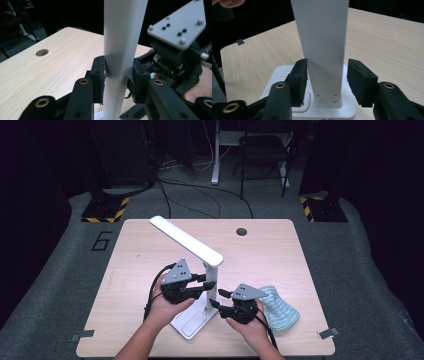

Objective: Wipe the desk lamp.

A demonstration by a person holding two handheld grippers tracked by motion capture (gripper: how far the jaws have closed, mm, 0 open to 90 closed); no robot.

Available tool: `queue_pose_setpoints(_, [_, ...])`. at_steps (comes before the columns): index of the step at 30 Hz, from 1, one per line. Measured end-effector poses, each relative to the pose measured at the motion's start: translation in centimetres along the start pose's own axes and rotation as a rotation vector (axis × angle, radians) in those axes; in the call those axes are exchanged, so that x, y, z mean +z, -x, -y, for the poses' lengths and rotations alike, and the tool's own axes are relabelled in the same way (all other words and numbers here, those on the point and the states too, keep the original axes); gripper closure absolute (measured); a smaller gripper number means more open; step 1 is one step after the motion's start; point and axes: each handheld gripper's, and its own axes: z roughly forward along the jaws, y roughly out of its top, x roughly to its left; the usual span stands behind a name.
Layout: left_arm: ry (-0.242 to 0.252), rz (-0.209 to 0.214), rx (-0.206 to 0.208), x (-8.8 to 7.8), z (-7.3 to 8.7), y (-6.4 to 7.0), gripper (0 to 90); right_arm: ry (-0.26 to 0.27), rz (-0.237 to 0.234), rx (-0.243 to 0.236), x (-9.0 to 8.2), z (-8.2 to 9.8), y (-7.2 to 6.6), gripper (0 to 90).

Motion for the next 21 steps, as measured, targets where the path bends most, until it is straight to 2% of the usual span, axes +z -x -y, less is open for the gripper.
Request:
queue_pose_setpoints(1, [0.007,-0.001,-0.01,-0.2,0.1,-0.1,64.0,0.005,0.007,-0.011,0.2,0.1,-0.1,49.1])
queue_pose_setpoints(2, [0.014,-0.006,-0.018,-0.3,0.1,-0.1,61.0,-0.001,0.018,-0.003,0.4,0.1,-0.4,48.4])
queue_pose_setpoints(6, [0.021,-0.012,-0.026,-1.2,0.5,-0.5,54.9,0.005,0.041,-0.008,1.1,0.2,-1.1,42.3])
queue_pose_setpoints(9, [0.016,-0.011,-0.029,-2.0,0.9,-0.6,53.9,0.011,0.059,-0.006,1.5,0.1,-1.4,42.6])
queue_pose_setpoints(11, [0.021,-0.011,-0.022,-2.5,1.1,-0.7,52.4,0.011,0.064,-0.002,1.9,-0.1,-1.5,45.8])
queue_pose_setpoints(13, [0.014,-0.02,-0.016,-2.9,1.3,-0.8,52.1,0.007,0.068,-0.005,2.2,-0.4,-1.7,47.2])
queue_pose_setpoints(14, [0.009,-0.005,-0.02,-3.1,1.3,-0.9,52.0,0.001,0.066,-0.006,2.3,-0.5,-1.7,47.4])
queue_pose_setpoints(17, [0.021,-0.015,-0.023,-3.6,1.4,-1.3,50.5,0.001,0.072,-0.02,2.8,-0.6,-1.8,50.5])
queue_pose_setpoints(21, [0.02,-0.015,-0.021,-3.7,1.4,-1.4,50.0,-0.003,0.073,-0.025,2.6,-0.6,-1.4,47.3])
